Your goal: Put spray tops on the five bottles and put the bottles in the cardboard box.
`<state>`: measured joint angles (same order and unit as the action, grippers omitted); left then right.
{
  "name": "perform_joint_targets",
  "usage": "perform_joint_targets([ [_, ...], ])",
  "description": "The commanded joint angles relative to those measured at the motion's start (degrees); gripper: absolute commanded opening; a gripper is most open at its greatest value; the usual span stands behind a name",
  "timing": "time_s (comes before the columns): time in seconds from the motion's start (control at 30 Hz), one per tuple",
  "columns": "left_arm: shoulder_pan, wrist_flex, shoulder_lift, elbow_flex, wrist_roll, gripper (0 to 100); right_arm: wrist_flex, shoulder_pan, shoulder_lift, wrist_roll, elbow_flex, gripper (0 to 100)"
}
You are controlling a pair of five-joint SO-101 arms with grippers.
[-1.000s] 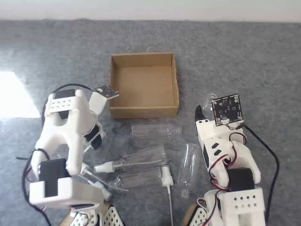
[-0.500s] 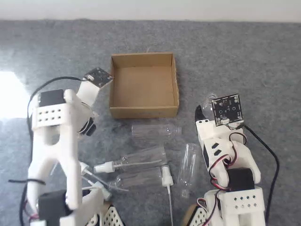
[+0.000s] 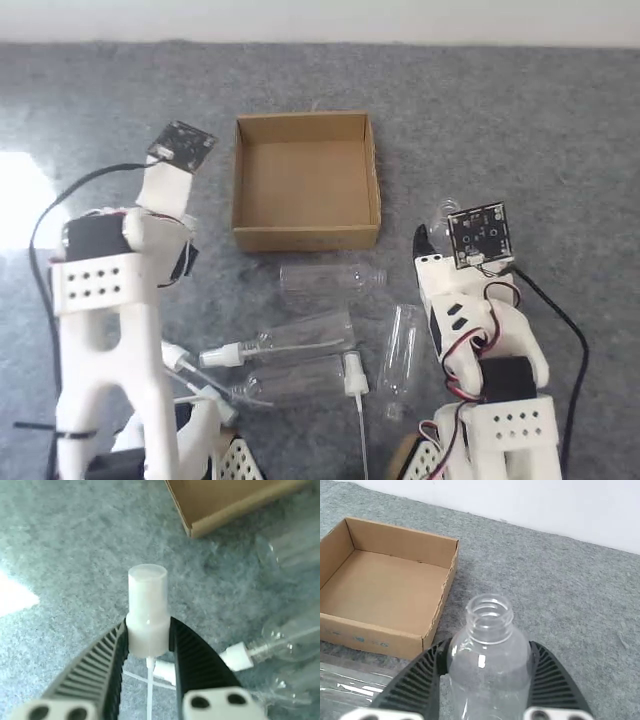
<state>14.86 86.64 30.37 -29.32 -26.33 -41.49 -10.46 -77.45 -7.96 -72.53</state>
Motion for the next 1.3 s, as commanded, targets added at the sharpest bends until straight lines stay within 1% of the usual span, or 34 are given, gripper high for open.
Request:
perform_joint_targets([
  [0.0,-0.3,-3.8,5.1,2.5,6.7,1,1.5,-3.3,-1.2,0.7,1.0,11.1],
  [0.17,-0.3,-6.3,6.8,2.6,11.5,1,1.5,-5.8,-1.2,0.9,0.8,11.1],
  [0.37,-0.4,-8.0,6.9,2.9,15.5,1,1.6,-7.7,-1.2,9.5,1.1,11.1],
  [0.6,-0.6,-11.7,6.9,2.9,21.5,1,1.6,-9.2,-1.2,11.0,1.5,11.1],
  [0.8,-5.3,-12.9,9.1,3.0,25.8,1,1.6,-9.5,-1.2,14.5,1.8,11.2],
  [1.03,-12.2,-16.7,16.3,2.9,31.0,1,3.7,-9.2,-1.2,14.6,1.2,11.2],
  [1.27,-14.9,-21.4,18.5,3.0,36.5,1,4.2,-9.3,-1.2,14.5,1.2,11.2],
])
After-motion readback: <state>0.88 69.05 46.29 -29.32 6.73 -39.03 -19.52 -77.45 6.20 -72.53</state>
